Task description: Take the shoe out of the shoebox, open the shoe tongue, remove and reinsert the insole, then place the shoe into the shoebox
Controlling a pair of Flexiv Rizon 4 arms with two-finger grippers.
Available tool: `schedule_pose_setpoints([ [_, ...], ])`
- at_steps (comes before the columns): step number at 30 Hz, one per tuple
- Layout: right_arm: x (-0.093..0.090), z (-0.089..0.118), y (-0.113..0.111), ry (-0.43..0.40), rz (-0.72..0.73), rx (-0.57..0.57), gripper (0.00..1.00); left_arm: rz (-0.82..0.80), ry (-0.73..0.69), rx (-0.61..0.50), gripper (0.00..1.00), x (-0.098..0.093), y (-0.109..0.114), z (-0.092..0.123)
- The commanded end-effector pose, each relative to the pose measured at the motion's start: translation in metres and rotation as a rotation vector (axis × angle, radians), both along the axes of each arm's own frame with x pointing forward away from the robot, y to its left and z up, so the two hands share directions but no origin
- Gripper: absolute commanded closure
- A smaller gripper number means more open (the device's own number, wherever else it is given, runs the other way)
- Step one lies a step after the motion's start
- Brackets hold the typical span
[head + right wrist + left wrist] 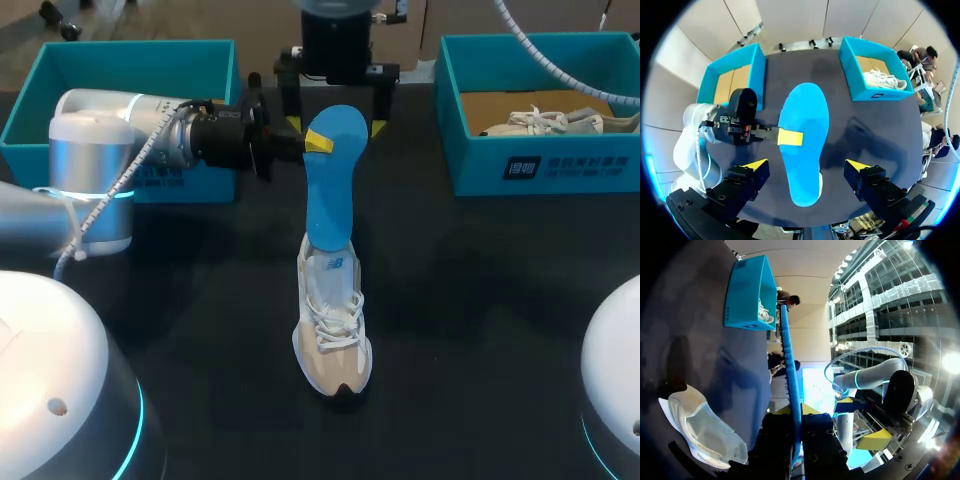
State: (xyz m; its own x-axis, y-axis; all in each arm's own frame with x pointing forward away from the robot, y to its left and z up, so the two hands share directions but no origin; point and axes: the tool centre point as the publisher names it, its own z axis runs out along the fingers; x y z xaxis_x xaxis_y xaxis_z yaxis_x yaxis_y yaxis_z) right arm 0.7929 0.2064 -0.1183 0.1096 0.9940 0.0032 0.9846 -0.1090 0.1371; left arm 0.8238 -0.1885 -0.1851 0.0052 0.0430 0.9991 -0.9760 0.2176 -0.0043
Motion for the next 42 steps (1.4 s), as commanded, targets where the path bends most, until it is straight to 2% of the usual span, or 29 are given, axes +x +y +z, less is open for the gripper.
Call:
schedule_pose_setpoints([
  [1, 0.000, -0.001, -0.003, 0.005, -0.006, 0.014, 0.00, 0.001, 0.000, 0.003, 1.00, 0.000, 0.000, 0.000],
  [10, -0.002, -0.002, -0.013, 0.002, -0.002, 0.123, 0.00, 0.001, 0.000, 0.003, 1.00, 0.000, 0.000, 0.000],
  [18, -0.002, -0.002, -0.023, 0.007, 0.027, 0.138, 0.00, 0.001, 0.000, 0.003, 1.00, 0.000, 0.000, 0.000],
  [42, -0.010, -0.004, -0.065, 0.001, 0.071, 0.476, 0.00, 0.001, 0.000, 0.003, 1.00, 0.000, 0.000, 0.000],
])
